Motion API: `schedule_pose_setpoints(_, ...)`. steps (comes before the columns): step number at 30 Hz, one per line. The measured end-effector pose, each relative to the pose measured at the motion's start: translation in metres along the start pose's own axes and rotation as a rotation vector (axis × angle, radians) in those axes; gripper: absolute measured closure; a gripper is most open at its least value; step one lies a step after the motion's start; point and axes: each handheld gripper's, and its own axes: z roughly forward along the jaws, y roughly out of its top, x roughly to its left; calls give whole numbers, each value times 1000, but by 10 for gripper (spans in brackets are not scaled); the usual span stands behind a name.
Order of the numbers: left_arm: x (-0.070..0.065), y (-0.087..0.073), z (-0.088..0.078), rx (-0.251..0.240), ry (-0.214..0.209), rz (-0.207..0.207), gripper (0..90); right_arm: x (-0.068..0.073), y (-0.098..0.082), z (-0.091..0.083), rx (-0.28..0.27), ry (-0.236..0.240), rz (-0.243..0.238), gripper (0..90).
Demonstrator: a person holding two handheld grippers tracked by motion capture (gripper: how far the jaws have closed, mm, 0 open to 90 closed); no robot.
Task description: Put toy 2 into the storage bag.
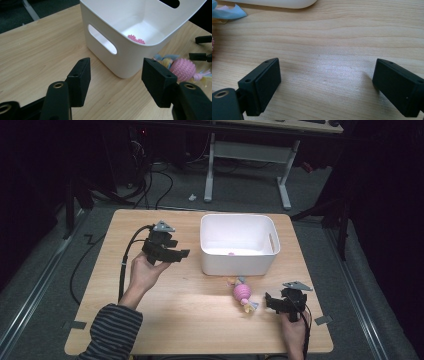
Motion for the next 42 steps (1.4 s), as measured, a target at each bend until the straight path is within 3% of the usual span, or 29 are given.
schedule_pose_setpoints(14, 6, -28, -18, -26, 18, -56, 396, 0, 0, 0, 0, 0, 0, 80)
schedule_pose_setpoints(42, 13, -85, -36, -53, 27, -162, 380, 1, -1, 0, -1, 3, -9, 80)
